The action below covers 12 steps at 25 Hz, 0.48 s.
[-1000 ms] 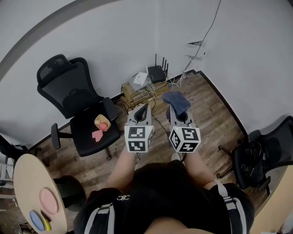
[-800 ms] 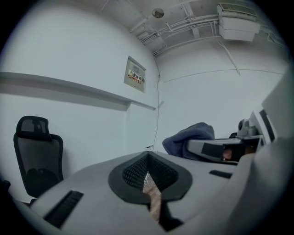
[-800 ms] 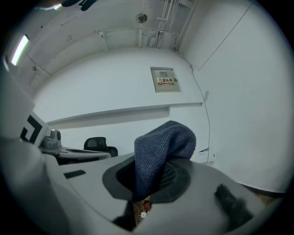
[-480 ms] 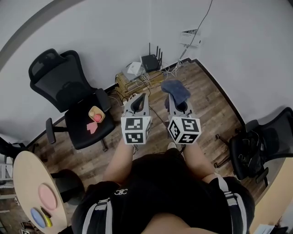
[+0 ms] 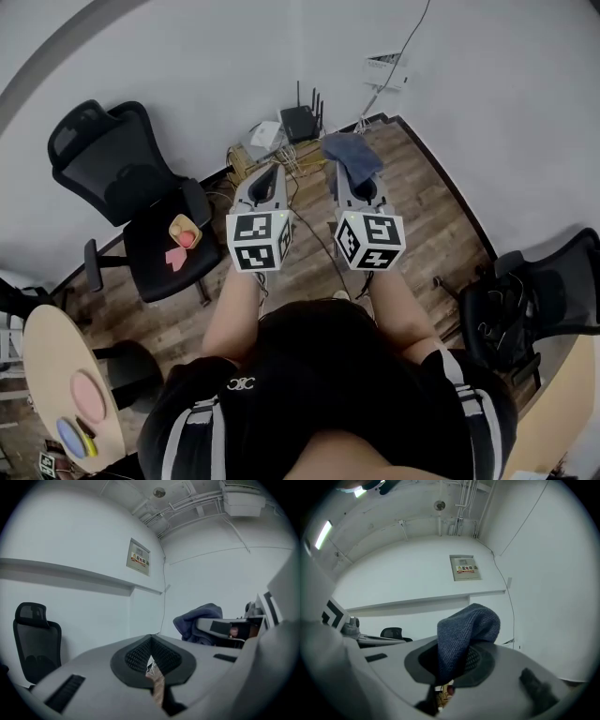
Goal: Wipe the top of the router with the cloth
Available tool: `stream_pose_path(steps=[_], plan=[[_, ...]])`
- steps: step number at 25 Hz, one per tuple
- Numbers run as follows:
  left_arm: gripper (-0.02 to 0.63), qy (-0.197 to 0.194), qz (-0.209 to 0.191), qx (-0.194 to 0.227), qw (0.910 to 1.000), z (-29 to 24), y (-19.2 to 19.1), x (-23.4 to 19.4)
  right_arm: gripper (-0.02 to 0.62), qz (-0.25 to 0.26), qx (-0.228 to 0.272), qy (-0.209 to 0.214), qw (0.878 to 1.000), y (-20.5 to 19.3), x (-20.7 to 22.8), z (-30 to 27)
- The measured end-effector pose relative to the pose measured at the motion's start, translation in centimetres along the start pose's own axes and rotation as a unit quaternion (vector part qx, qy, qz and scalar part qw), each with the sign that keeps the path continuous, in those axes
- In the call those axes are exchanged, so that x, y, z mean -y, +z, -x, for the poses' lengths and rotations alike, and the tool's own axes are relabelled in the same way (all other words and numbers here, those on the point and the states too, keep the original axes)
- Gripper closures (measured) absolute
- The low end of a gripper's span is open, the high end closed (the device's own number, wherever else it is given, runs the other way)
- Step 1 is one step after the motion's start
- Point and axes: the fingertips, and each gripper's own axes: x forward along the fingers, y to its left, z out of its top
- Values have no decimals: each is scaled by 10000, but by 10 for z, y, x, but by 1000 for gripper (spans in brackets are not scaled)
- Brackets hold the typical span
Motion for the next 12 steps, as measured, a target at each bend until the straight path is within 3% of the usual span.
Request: stream_pose_path(steps=[4, 8, 12], plan=[[594, 40, -70, -43, 10000, -36, 14, 18, 551, 48, 94, 137, 9999, 15, 35, -19], [594, -82, 181, -114, 9997, -67, 23, 46, 551, -8, 96, 214, 9997, 24, 73, -33], [594, 102, 166, -139, 9997, -93, 26, 62, 551, -3, 43, 354, 9994, 25, 104, -44]])
